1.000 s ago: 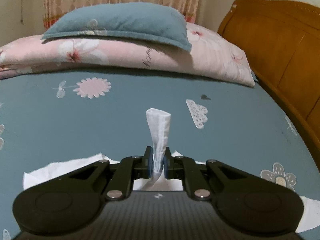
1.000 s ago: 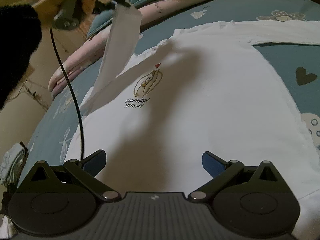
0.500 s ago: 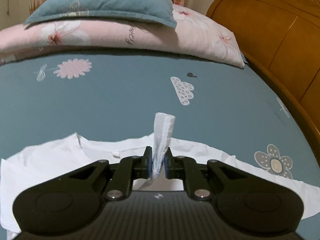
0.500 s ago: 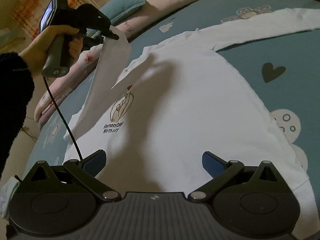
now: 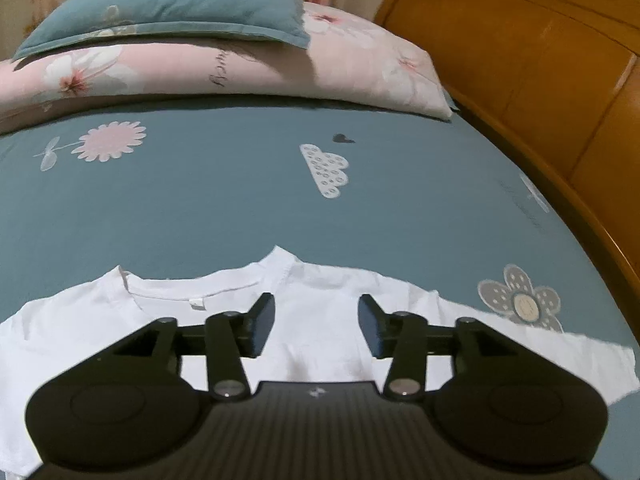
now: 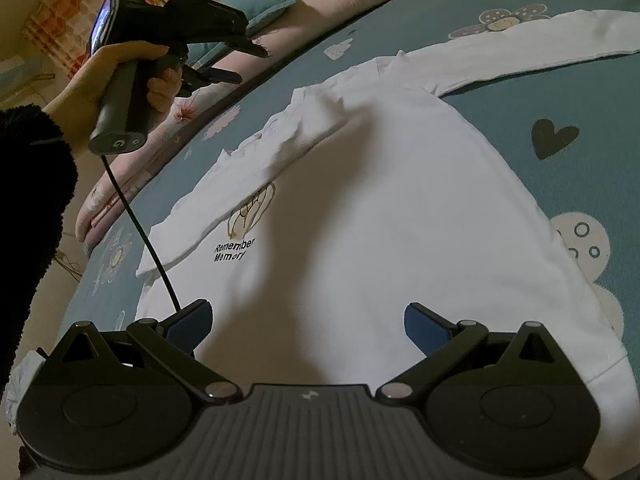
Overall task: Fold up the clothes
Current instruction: 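Lay the sleeve on the shirt front and open the left tool, then withdraw the left tool while the right tool moves to the shirt's other side edge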
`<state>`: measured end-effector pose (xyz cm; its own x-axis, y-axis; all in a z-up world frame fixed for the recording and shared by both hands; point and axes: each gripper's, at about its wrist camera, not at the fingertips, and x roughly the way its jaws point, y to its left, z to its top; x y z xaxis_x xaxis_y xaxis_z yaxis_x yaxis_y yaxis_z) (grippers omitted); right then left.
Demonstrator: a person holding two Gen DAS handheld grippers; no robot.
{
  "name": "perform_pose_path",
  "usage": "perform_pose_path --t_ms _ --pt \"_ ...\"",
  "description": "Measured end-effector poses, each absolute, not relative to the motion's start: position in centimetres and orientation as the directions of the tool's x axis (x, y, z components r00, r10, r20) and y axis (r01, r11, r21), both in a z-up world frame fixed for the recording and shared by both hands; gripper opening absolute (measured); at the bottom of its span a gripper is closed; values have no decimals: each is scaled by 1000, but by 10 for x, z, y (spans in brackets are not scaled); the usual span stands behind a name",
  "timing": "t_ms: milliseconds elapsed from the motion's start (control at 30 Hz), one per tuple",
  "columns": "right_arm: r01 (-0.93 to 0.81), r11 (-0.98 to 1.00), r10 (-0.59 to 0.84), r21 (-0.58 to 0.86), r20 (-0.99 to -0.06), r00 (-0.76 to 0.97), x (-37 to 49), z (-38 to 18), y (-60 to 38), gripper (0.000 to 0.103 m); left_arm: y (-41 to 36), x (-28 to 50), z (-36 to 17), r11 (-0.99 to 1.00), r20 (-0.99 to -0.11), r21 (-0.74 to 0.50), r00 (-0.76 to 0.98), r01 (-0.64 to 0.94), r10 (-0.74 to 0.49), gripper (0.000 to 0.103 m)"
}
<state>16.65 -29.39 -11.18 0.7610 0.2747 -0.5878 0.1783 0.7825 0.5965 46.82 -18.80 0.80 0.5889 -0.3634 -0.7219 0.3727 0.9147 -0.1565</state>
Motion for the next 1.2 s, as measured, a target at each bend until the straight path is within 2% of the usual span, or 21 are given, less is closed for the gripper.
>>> perform_pose_path --t_ms 100,333,433,500,633,933,1200 --pt "177 783 275 596 -588 761 167 -113 -294 103 -182 465 5 892 -737 -161 549 423 -394 62" --pt "179 790 267 586 -592 761 168 -115 -293 103 -131 453 -5 900 -774 -198 501 389 -387 64" --pt "179 795 261 580 -593 762 168 -116 -292 103 -98 443 -2 909 -777 -213 501 358 -380 68" --pt "179 797 257 577 -592 764 168 -116 -292 103 -72 430 5 926 -769 -183 539 330 -344 74" --pt "178 804 248 567 -592 767 169 -117 -290 103 -28 402 3 964 -749 -60 627 260 -216 79" --pt "173 839 212 516 -602 770 171 -117 -283 103 32 356 -62 991 -707 62 706 121 -42 80" --pt "172 878 159 447 -612 775 175 -118 -273 103 30 356 -97 979 -632 182 773 89 47 80"
